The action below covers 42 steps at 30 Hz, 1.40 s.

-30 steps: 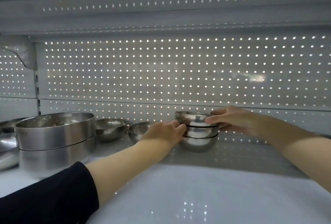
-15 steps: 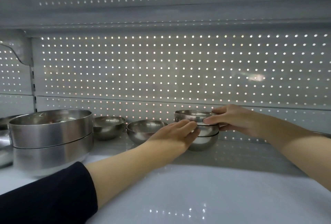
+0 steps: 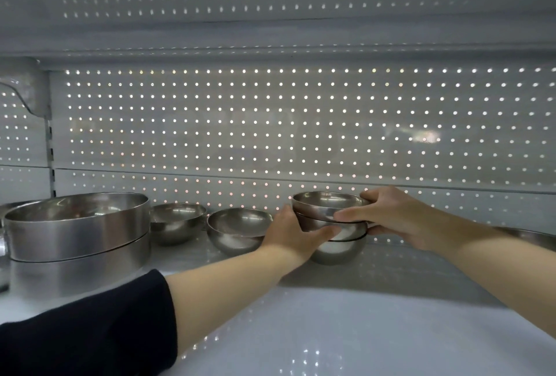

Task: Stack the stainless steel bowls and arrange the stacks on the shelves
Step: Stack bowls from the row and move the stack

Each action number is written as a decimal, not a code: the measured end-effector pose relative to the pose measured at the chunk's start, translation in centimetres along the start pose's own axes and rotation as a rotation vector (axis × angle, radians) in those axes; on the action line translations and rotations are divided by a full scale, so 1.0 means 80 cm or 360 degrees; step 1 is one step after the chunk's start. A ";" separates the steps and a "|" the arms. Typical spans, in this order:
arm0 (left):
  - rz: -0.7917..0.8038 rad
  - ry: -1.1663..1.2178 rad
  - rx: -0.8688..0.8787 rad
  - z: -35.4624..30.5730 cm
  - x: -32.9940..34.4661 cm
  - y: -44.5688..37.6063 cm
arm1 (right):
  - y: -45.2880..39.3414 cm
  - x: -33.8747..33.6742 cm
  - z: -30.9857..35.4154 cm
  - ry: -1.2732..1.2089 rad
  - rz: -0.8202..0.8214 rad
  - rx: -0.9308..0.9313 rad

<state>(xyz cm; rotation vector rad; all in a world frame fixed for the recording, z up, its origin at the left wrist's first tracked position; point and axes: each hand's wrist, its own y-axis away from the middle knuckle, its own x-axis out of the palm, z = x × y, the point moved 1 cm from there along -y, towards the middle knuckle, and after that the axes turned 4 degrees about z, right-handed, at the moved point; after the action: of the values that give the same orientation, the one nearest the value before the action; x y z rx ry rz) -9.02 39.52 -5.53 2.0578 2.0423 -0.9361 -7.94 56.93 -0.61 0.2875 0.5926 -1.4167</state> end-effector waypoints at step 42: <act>0.0117 0.0229 0.0149 0.013 -0.001 -0.007 | 0.014 -0.007 -0.008 0.0044 -0.0065 0.0021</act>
<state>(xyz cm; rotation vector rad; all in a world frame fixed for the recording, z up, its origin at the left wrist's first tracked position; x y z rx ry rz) -9.92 39.03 -6.16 2.2947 2.0094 -0.9130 -7.05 57.89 -1.05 0.3074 0.6154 -1.4582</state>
